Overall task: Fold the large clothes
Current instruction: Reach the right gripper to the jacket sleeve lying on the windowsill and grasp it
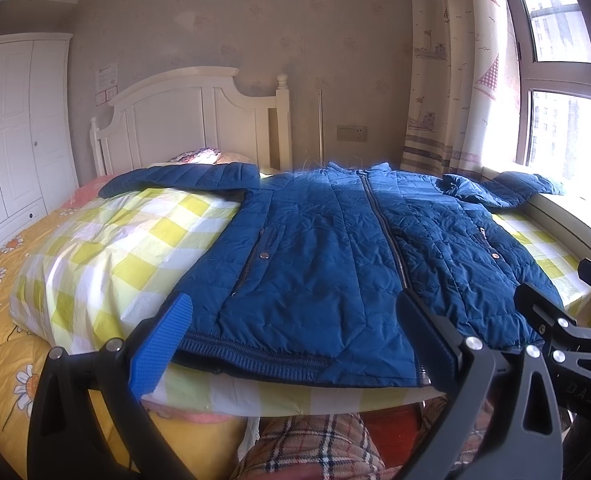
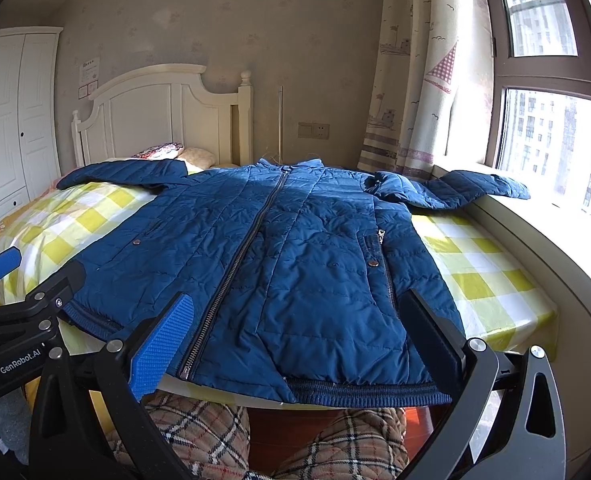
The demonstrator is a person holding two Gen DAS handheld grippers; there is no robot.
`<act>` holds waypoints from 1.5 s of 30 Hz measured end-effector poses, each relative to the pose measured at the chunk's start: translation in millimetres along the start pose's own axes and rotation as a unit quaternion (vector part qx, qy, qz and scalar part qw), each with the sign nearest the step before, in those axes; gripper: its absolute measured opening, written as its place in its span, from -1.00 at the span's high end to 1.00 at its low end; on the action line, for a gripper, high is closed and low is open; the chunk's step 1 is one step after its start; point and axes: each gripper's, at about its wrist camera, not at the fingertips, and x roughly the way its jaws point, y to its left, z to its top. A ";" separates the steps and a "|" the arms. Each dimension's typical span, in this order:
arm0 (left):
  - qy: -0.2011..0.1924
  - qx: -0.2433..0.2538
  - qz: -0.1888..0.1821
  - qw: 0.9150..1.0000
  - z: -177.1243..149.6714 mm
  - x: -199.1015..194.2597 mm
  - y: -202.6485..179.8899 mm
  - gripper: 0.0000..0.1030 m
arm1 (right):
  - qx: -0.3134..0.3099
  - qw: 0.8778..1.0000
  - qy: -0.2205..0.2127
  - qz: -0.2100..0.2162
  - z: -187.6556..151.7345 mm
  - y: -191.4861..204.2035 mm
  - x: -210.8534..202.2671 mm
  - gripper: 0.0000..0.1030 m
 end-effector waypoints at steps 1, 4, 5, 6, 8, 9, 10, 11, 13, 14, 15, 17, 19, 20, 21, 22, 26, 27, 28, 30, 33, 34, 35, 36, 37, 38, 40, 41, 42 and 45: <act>0.004 0.003 -0.004 1.000 -0.6 2.3 -0.6 -0.96 | 0.004 1.000 0.004 0.007 -1.3 -1.4 1.8 -0.91; 0.033 0.022 -0.017 0.999 0.2 20.3 -6.9 -0.96 | 0.022 0.999 0.017 0.024 -3.0 -10.0 8.4 -0.91; 0.044 0.027 -0.020 0.998 2.3 29.8 -8.5 -0.96 | 0.027 0.999 0.020 0.022 -2.8 -13.6 11.5 -0.91; 0.052 0.034 -0.013 0.998 5.7 41.2 -10.9 -0.96 | 0.032 0.999 0.022 0.014 -1.5 -20.4 16.1 -0.91; 0.065 0.060 0.007 0.996 17.2 69.0 -17.2 -0.96 | 0.043 0.999 0.030 0.007 2.5 -35.2 28.4 -0.91; 0.071 0.074 0.014 0.995 24.2 84.4 -20.3 -0.96 | 0.053 0.998 0.037 0.006 5.3 -44.8 35.8 -0.91; 0.077 0.086 0.021 0.993 32.1 100.6 -23.0 -0.96 | 0.067 0.997 0.044 0.001 9.6 -57.2 44.9 -0.91; 0.085 0.095 0.027 0.992 40.9 117.6 -24.6 -0.96 | 0.080 0.996 0.048 -0.007 15.1 -71.3 53.9 -0.91; 0.112 0.099 0.027 0.988 59.6 156.1 -24.3 -0.96 | 0.097 0.994 0.046 -0.029 26.7 -98.3 68.8 -0.91; 0.127 0.096 0.026 0.987 67.8 176.7 -24.2 -0.96 | 0.106 0.992 0.047 -0.047 35.3 -116.5 81.0 -0.91; 0.143 0.092 0.022 0.985 75.5 198.7 -24.2 -0.96 | 0.116 0.990 0.050 -0.058 42.2 -131.5 91.0 -0.91; 0.176 0.072 0.008 0.982 87.7 242.4 -22.0 -0.96 | 0.145 0.985 0.058 -0.074 55.6 -164.8 115.1 -0.91; 0.189 0.040 -0.015 0.981 96.9 278.1 -18.9 -0.96 | 0.168 0.980 0.066 -0.088 66.7 -195.1 141.6 -0.91; 0.190 0.027 -0.027 0.981 100.2 293.5 -18.1 -0.96 | 0.182 0.977 0.071 -0.088 71.2 -210.3 156.8 -0.91; 0.194 0.019 -0.036 0.980 102.4 307.9 -19.2 -0.96 | 0.199 0.973 0.077 -0.092 74.7 -225.7 171.0 -0.91; 0.203 0.012 -0.043 0.978 103.5 321.8 -21.1 -0.95 | 0.219 0.968 0.082 -0.095 77.7 -241.2 184.6 -0.91; 0.235 -0.024 -0.088 0.968 98.3 356.8 -20.4 -0.95 | 0.294 0.947 0.071 -0.110 97.0 -305.6 222.0 -0.84; 0.235 -0.022 -0.089 0.968 95.2 356.7 -21.8 -0.95 | 0.299 0.945 0.066 -0.117 102.5 -315.5 226.0 -0.84; 0.233 -0.016 -0.086 0.969 94.2 355.7 -23.7 -0.95 | 0.303 0.943 0.059 -0.126 110.4 -330.7 232.8 -0.84; 0.236 -0.003 -0.083 0.968 91.5 353.8 -26.9 -0.96 | 0.305 0.939 0.052 -0.152 124.5 -355.8 246.6 -0.84; 0.240 0.005 -0.081 0.967 90.6 355.0 -28.7 -0.96 | 0.322 0.923 0.065 -0.201 139.4 -401.8 273.4 -0.76; 0.242 0.008 -0.081 0.967 90.5 355.6 -29.1 -0.96 | 0.329 0.917 0.074 -0.214 142.1 -416.1 282.6 -0.69; 0.242 0.008 -0.084 0.966 90.5 356.0 -28.1 -0.96 | 0.338 0.910 0.085 -0.225 143.5 -430.2 292.1 -0.66; 0.242 0.005 -0.089 0.966 90.9 357.3 -27.3 -0.96 | 0.352 0.901 0.096 -0.235 144.4 -446.4 303.1 -0.60; 0.241 -0.001 -0.095 0.966 91.2 358.1 -25.0 -0.96 | 0.360 0.895 0.099 -0.244 145.1 -457.0 309.7 -0.59; 0.239 -0.008 -0.101 0.966 91.7 358.6 -22.6 -0.96 | 0.356 0.892 0.099 -0.259 148.0 -464.0 315.2 -0.59; 0.235 -0.017 -0.105 0.966 92.1 358.4 -20.8 -0.95 | 0.346 0.893 0.104 -0.268 152.2 -469.9 326.8 -0.39; 0.234 -0.018 -0.105 0.966 92.3 358.7 -20.8 -0.95 | 0.333 0.902 0.102 -0.256 154.4 -468.1 333.0 -0.15; 0.234 -0.019 -0.104 0.966 92.5 359.0 -20.8 -0.95 | 0.317 0.909 0.108 -0.250 156.8 -463.6 338.8 0.30; 0.234 -0.017 -0.102 0.967 93.0 359.4 -22.2 -0.95 | 0.265 0.934 0.053 -0.235 168.9 -423.5 328.4 0.67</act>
